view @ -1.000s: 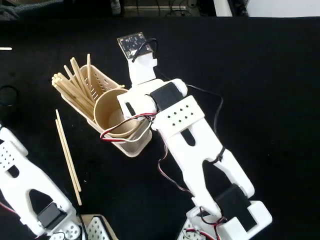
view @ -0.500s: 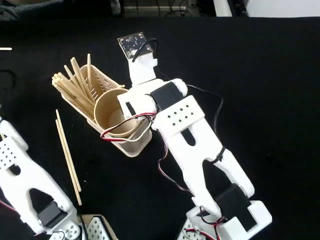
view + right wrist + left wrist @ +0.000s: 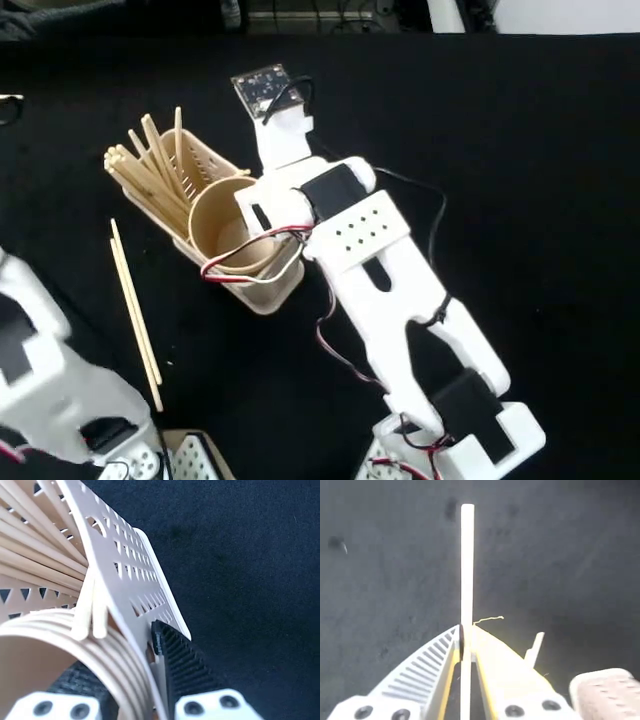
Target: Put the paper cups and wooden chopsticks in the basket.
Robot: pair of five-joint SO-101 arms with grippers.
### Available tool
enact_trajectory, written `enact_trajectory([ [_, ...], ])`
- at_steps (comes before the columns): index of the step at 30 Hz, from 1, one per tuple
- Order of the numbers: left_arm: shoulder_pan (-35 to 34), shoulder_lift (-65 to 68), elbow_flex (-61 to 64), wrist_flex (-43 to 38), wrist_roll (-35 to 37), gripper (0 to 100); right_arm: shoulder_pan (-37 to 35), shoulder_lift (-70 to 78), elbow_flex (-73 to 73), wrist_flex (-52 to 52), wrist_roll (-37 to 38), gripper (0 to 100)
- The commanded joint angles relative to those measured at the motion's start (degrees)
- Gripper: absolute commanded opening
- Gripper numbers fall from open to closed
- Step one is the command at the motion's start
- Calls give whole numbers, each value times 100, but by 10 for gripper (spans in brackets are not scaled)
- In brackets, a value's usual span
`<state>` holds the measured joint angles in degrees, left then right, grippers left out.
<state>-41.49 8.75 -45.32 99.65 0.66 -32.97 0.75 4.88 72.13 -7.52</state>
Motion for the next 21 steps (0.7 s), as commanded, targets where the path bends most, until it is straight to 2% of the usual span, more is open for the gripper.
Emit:
enact_trajectory([
  [1, 576, -1820, 1138, -818, 413, 30, -53, 1182, 549, -26, 79, 11],
  [8, 1666, -4308, 3846, -2743, 941, 29, -44, 1182, 549, -18, 79, 11],
  [15, 2299, -7481, 6158, -4070, 1143, 29, -44, 1182, 549, -18, 88, 11],
  [17, 2563, -8387, 6923, -4791, 1108, 29, -44, 1182, 549, -18, 88, 11],
  [21, 3327, -9538, 8892, -6769, 1108, 29, -44, 1182, 549, -18, 88, 11],
])
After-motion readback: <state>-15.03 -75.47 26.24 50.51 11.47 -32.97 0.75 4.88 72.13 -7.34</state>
